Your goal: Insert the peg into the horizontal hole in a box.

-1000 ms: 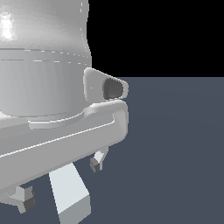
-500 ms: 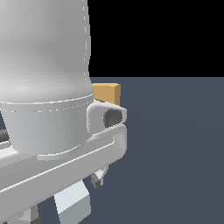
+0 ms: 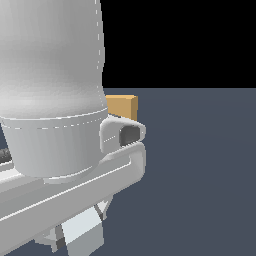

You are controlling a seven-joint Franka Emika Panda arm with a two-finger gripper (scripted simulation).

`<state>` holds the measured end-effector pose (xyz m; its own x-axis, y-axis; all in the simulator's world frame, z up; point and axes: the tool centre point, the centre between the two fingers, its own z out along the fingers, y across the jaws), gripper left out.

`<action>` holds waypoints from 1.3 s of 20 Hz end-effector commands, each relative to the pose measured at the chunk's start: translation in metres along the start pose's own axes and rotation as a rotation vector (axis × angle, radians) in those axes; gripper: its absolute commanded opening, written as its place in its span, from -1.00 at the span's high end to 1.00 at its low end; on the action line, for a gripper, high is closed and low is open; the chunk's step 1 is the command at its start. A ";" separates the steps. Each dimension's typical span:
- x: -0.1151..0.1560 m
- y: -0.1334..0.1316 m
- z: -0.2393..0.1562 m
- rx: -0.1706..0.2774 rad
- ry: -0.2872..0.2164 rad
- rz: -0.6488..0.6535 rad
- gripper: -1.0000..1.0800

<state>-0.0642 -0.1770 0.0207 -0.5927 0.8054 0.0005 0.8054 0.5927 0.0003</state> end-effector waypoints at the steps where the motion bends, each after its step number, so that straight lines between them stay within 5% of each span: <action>1: 0.000 0.000 0.000 0.000 0.000 0.000 1.00; 12: 0.020 0.000 -0.002 0.000 0.000 0.067 1.00; 26: 0.092 0.013 -0.011 0.000 0.000 0.309 1.00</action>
<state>-0.1063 -0.1033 0.0298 -0.3476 0.9376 0.0013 0.9376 0.3476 -0.0017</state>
